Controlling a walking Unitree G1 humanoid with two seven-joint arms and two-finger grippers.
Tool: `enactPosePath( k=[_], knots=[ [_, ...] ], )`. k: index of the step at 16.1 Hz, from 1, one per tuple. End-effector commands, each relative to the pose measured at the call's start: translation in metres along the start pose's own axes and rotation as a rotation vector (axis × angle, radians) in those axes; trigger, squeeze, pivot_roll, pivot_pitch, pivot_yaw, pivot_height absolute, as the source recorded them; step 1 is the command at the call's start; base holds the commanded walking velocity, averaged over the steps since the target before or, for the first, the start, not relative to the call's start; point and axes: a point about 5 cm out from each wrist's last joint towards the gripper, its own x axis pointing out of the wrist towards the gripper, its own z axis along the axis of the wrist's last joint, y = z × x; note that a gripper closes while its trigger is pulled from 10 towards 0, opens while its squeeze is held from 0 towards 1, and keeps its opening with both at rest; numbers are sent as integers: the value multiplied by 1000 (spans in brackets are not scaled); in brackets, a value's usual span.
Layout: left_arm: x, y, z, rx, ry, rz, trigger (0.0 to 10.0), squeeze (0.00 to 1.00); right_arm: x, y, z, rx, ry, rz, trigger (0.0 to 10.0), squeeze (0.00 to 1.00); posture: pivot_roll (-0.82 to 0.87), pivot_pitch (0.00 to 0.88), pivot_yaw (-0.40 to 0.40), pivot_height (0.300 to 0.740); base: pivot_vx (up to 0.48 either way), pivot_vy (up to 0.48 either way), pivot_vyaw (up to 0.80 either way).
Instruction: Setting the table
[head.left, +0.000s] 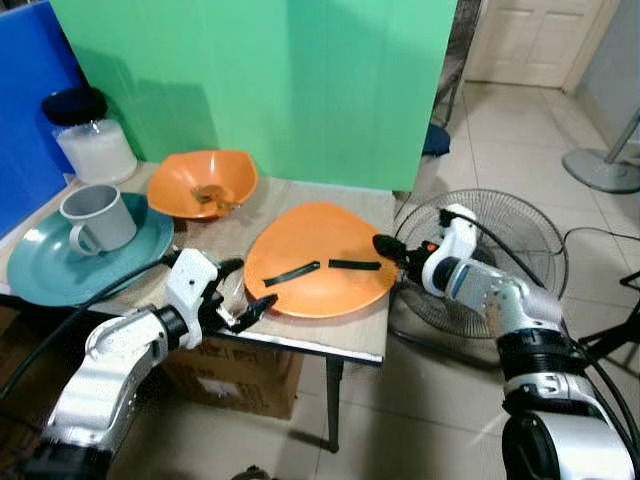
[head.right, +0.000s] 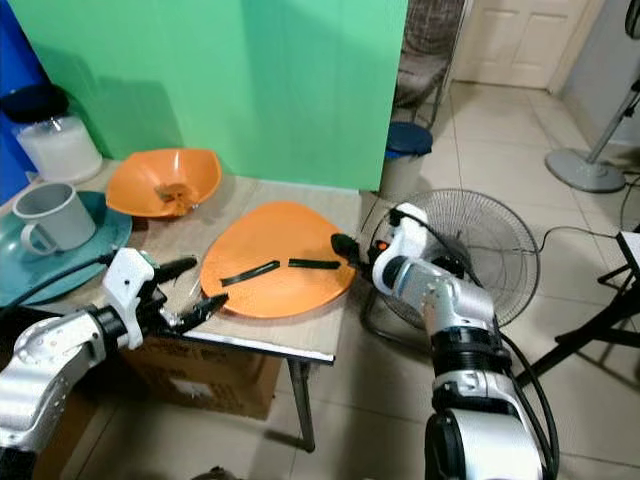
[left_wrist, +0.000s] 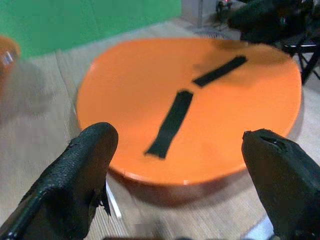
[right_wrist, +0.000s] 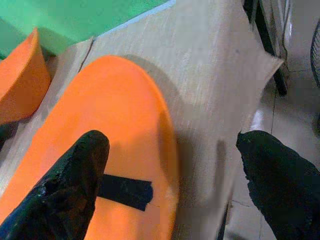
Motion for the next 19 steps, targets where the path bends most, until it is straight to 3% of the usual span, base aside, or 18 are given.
enactPosePath(
  k=[1,4,8,14,19],
  knots=[
    [0,5,-1,-7,-3,3,10000,553,-1,-1,4,35,-3,1,10000,0,10,0,37,740,0,0,0],
    [0,10,-22,-35,60,2,10000,549,-3,1,2,87,32,46,10000,0,-4,0,43,740,0,0,0],
    [0,11,-28,-51,71,-32,10000,545,-6,9,-4,85,93,125,10000,0,-7,0,39,740,0,0,0],
    [2,14,-7,13,-12,-67,10000,545,-8,9,-4,125,116,139,10000,0,-2,0,38,740,0,0,0],
    [6,15,-13,-1,1,-59,10000,545,-8,18,-7,196,163,216,8078,0,1,0,36,740,0,0,0]
  ],
)
